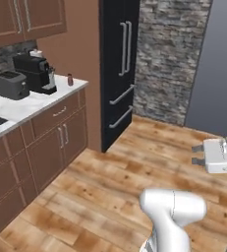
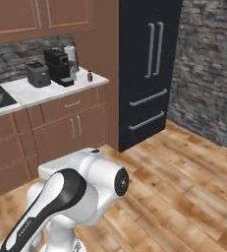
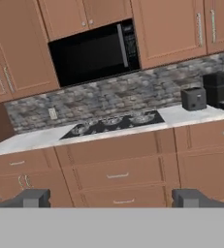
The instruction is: Place the drinks on the dining counter in a tight cluster.
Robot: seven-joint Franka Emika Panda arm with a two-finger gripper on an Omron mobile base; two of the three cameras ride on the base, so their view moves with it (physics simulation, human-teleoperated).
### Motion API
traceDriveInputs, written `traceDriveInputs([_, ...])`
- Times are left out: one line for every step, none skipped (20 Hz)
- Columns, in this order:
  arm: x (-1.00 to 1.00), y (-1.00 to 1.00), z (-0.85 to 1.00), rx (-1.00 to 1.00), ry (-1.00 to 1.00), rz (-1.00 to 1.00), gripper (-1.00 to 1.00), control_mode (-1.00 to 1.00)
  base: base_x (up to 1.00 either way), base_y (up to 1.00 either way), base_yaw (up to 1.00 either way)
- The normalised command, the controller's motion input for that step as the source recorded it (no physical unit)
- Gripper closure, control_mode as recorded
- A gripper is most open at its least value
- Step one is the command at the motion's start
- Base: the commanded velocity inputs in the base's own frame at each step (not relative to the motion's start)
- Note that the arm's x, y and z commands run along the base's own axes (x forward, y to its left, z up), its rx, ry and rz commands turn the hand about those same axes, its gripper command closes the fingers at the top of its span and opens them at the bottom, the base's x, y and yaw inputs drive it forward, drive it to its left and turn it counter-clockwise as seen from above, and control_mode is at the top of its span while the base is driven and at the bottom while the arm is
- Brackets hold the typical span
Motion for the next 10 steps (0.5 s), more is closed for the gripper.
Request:
traceDriveInputs([0.00, 0.00, 0.00, 0.00, 0.00, 0.00, -1.00, 1.00, 0.75, 0.02, 0.40])
traceDriveInputs([0.00, 0.00, 0.00, 0.00, 0.00, 0.00, -1.00, 1.00, 0.75, 0.02, 0.40])
traceDriveInputs([0.00, 0.00, 0.00, 0.00, 0.00, 0.00, -1.00, 1.00, 0.76, 0.02, 0.39])
traceDriveInputs([0.00, 0.00, 0.00, 0.00, 0.00, 0.00, -1.00, 1.00, 0.77, 0.02, 0.37])
traceDriveInputs([0.00, 0.00, 0.00, 0.00, 0.00, 0.00, -1.00, 1.00, 0.78, 0.02, 0.34])
traceDriveInputs([0.00, 0.00, 0.00, 0.00, 0.00, 0.00, -1.00, 1.00, 0.78, 0.02, 0.33])
traceDriveInputs([0.00, 0.00, 0.00, 0.00, 0.00, 0.00, -1.00, 1.00, 0.78, 0.03, 0.34])
traceDriveInputs([0.00, 0.00, 0.00, 0.00, 0.00, 0.00, -1.00, 1.00, 0.78, 0.03, 0.35])
traceDriveInputs([0.00, 0.00, 0.00, 0.00, 0.00, 0.00, -1.00, 1.00, 0.77, 0.03, 0.35])
traceDriveInputs([0.00, 0.00, 0.00, 0.00, 0.00, 0.00, -1.00, 1.00, 0.77, 0.03, 0.35])
